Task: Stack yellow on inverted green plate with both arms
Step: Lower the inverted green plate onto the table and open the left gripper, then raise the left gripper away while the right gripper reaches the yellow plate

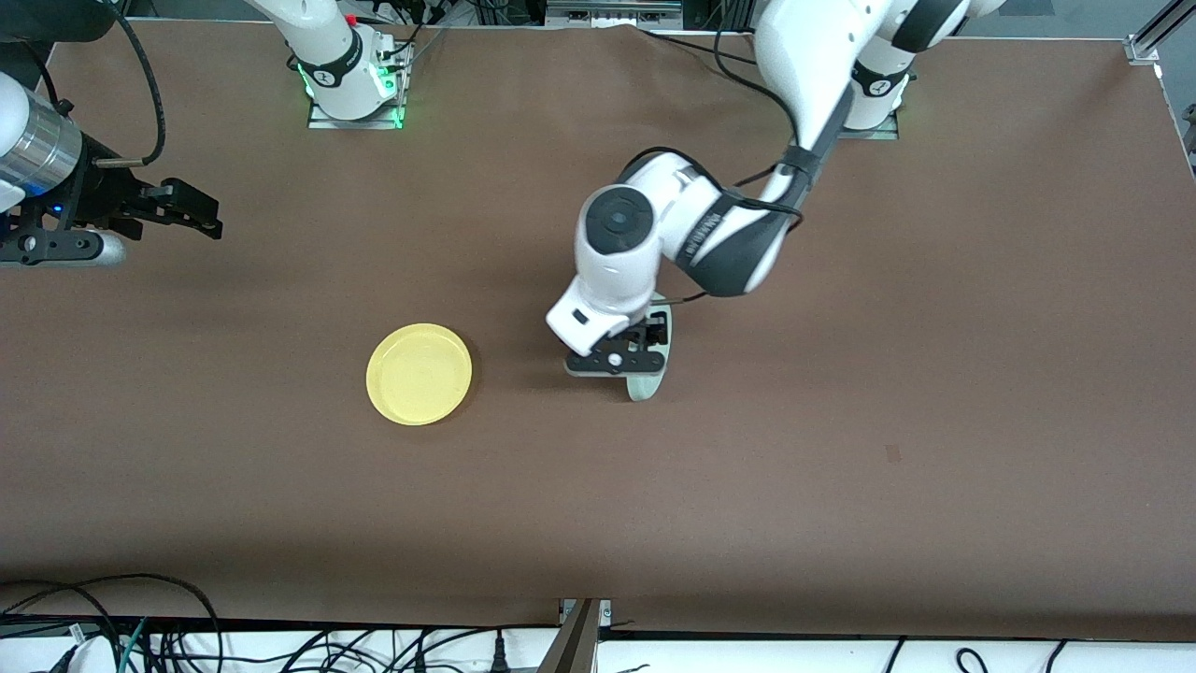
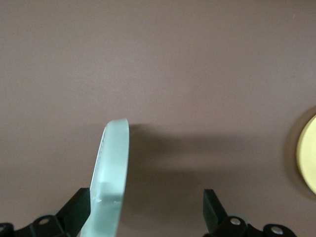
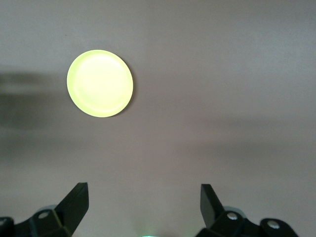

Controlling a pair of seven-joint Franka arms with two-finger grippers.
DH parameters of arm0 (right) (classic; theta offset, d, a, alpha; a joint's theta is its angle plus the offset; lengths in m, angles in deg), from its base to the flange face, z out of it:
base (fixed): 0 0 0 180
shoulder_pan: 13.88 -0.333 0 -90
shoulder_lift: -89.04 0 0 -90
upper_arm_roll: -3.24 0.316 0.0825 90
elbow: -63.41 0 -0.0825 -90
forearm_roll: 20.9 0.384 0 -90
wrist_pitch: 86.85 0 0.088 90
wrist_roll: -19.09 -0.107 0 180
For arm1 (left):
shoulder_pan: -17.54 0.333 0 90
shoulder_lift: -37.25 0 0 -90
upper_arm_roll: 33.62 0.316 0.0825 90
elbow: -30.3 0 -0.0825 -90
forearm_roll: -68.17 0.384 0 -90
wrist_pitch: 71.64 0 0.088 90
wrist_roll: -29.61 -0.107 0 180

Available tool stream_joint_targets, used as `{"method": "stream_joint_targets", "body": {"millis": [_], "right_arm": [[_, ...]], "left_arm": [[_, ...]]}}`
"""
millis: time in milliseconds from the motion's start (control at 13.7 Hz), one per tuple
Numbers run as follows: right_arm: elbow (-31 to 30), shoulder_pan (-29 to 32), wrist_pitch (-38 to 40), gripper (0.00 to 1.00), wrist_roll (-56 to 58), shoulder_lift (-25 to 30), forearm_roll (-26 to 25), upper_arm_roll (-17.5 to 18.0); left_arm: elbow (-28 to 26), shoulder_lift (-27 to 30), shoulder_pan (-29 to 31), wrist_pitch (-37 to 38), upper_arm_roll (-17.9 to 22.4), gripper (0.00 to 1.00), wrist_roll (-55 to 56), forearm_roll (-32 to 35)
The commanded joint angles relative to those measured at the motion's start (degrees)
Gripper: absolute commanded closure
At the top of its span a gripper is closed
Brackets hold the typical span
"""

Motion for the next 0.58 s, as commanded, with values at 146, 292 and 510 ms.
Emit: {"method": "stream_joint_targets", "body": {"millis": [146,292,510], "right_arm": [[1.2,-0.3,1.4,0.00,0.3,0.0,-1.0,-0.1],[1.1,-0.3,1.4,0.00,0.3,0.0,-1.0,-0.1],[1.0,-0.3,1.4,0.00,0.2,0.0,-1.0,-0.1]], "left_arm": [[-2.3,-0.2,0.8,-9.3,-0.9,0.00,-1.0,-6.3],[-2.1,1.4,2.7,-7.5,-0.9,0.00,-2.2,-6.2],[-2.2,5.9,6.6,0.9,-0.1,0.00,-8.3,-3.3]]}}
